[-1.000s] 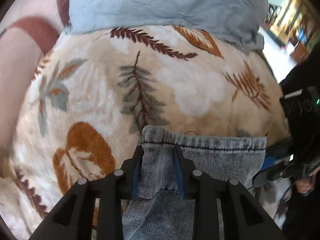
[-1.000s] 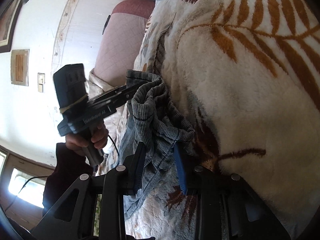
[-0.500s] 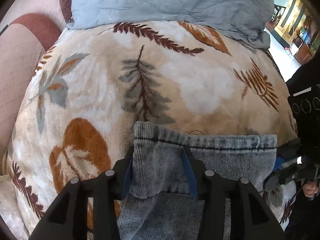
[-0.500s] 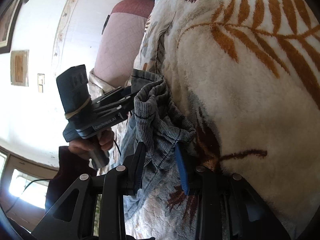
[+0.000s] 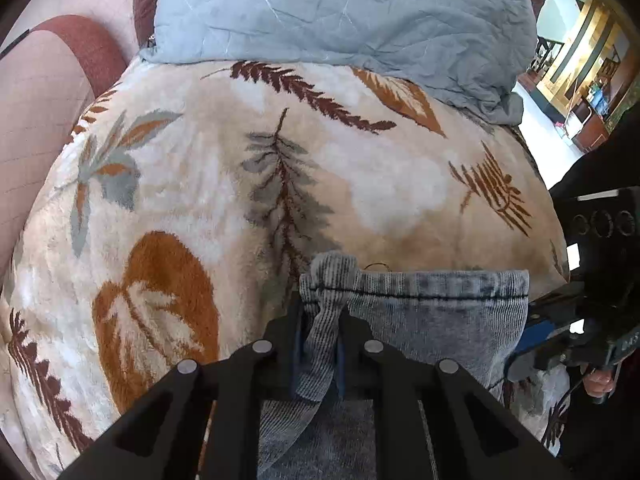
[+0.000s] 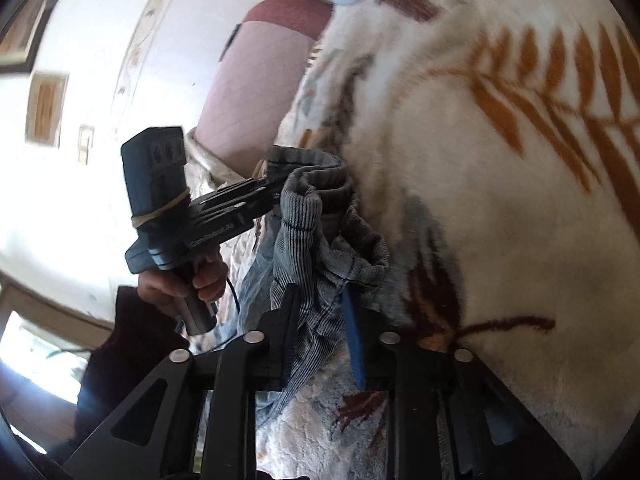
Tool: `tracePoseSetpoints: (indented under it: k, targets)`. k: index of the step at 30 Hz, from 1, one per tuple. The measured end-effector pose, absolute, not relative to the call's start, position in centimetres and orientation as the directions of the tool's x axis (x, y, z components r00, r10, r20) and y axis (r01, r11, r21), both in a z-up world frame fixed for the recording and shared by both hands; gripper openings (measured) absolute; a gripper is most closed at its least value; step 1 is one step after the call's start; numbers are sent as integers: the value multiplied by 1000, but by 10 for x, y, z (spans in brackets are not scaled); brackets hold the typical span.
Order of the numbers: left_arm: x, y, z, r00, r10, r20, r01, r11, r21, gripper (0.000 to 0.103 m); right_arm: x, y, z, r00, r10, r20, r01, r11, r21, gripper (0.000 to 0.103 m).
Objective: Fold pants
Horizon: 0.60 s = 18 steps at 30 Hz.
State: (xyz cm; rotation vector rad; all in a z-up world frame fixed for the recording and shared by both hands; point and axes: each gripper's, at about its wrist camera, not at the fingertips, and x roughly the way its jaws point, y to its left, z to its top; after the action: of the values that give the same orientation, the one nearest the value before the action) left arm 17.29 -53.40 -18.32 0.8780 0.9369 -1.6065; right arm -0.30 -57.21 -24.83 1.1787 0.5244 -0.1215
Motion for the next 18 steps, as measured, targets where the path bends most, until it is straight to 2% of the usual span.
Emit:
tracePoseSetpoints:
  k: [3, 11, 16, 17, 18]
  targets:
    - [178, -528, -178, -212, -432, -876, 976, -145, -165, 14, -2, -565, -236, 869, 154, -470, 359, 455, 815, 15]
    - [185, -513, -157, -245, -490, -836, 969, -137, -203, 13, 2, -553, -219, 865, 120, -488, 357, 537, 765, 15]
    - [186, -510, -154, -242, -504, -829, 970, -125, -207, 13, 3, -561, -229, 854, 133, -503, 379, 505, 775, 16]
    - [185, -512, -156, -241, -501, -831, 971, -122, -207, 13, 3, -565, -237, 847, 146, -511, 397, 467, 790, 21]
    - [184, -514, -158, -234, -498, -835, 972, -118, -202, 13, 1, -568, -245, 846, 167, -506, 408, 410, 816, 34]
